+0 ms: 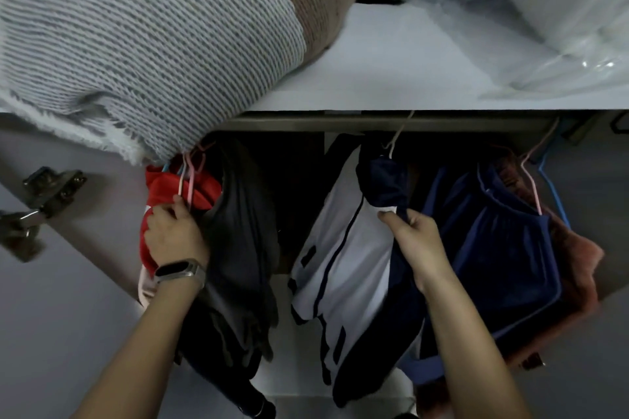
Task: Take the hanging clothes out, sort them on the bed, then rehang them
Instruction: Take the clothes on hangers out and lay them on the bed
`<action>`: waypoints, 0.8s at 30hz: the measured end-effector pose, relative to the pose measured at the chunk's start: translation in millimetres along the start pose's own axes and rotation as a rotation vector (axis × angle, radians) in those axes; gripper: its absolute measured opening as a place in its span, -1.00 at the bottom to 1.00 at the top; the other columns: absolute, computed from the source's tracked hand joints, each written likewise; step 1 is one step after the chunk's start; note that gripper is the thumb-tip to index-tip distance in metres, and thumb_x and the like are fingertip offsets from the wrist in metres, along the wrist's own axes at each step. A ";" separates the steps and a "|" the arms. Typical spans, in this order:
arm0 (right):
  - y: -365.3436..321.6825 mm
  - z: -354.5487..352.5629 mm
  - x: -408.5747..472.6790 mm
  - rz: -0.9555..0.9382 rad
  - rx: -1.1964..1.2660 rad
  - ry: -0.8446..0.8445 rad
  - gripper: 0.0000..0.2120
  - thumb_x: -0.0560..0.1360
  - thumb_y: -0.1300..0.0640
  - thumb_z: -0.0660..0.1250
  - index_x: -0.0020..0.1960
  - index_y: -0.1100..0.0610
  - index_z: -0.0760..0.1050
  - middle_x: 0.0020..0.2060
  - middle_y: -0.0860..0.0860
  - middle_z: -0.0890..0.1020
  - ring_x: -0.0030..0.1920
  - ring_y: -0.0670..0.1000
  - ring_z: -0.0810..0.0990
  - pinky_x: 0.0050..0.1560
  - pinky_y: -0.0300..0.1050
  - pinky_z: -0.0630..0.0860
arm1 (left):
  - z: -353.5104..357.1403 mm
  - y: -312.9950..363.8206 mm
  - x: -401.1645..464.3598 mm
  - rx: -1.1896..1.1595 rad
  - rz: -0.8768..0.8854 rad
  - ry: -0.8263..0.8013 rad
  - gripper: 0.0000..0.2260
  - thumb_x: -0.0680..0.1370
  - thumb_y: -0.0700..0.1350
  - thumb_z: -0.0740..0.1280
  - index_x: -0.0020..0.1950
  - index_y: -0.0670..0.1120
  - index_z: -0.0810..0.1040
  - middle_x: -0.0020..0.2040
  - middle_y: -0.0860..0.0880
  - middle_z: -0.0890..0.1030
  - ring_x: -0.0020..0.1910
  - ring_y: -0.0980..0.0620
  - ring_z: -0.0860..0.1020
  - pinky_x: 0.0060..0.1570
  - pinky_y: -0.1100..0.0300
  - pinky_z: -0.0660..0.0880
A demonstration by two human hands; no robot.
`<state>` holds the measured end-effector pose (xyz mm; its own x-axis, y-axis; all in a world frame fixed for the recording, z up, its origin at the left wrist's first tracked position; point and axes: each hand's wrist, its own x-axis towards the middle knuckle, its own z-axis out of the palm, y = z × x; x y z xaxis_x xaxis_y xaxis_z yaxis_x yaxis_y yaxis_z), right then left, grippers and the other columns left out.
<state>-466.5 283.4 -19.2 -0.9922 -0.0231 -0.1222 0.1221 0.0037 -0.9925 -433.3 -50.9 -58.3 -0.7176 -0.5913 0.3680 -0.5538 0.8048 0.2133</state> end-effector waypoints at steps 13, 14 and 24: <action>36.0 8.2 -23.1 -0.097 -0.243 -0.059 -0.61 0.49 0.17 0.37 -0.41 0.11 0.25 -0.47 0.05 0.30 -0.42 0.01 0.28 -0.32 -0.13 0.20 | 4.7 17.3 -24.9 -0.397 0.014 -0.007 -0.79 0.42 -0.27 0.40 0.00 -0.32 0.51 0.29 -0.35 0.23 -0.12 -0.22 0.50 -0.18 -0.03 0.56; 38.5 5.3 -23.6 -0.088 -0.246 -0.042 -0.59 0.49 0.18 0.37 -0.41 0.11 0.22 -0.48 0.05 0.29 -0.43 0.01 0.27 -0.32 -0.13 0.19 | 7.4 18.7 -31.0 -0.449 0.036 0.034 -0.83 0.42 -0.26 0.40 -0.02 -0.28 0.55 0.26 -0.32 0.27 -0.13 -0.15 0.48 -0.20 0.05 0.55; 49.6 -39.1 -32.4 -0.014 -0.166 0.090 -0.58 0.50 0.20 0.36 -0.40 0.10 0.19 -0.47 0.04 0.25 -0.41 0.01 0.24 -0.27 -0.12 0.17 | 7.8 63.1 -22.6 -0.970 -0.103 -0.180 -0.81 0.42 -0.33 0.33 -0.32 -0.09 0.43 -0.22 -0.23 0.53 -0.24 -0.02 0.47 -0.16 0.03 0.45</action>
<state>-429.2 323.4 -64.4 -0.9928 0.0653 -0.1006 0.1104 0.1694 -0.9793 -455.3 12.9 -60.2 -0.7833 -0.5949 0.1802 -0.0891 0.3943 0.9147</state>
